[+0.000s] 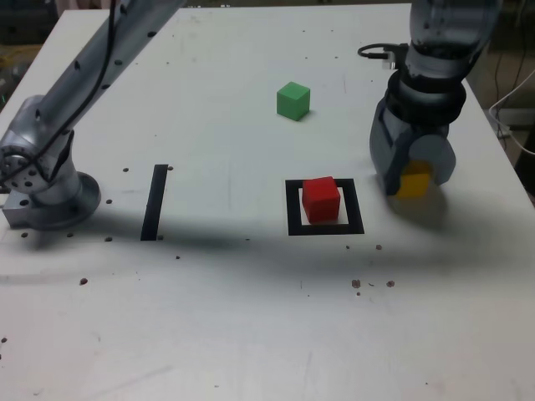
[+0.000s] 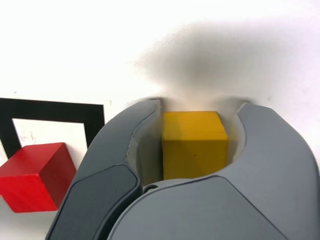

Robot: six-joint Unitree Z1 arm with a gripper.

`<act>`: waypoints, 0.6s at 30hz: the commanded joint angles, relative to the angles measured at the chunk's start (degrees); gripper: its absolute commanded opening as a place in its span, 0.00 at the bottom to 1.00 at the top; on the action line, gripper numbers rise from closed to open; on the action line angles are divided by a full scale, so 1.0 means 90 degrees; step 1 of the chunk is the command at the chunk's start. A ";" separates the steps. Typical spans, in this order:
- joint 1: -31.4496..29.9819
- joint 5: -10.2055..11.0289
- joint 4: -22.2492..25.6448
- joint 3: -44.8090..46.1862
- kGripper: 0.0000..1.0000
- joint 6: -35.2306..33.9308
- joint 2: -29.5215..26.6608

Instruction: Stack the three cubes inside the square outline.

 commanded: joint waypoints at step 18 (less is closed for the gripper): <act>0.0001 -0.0058 0.0463 0.0394 0.17 0.0292 -0.1280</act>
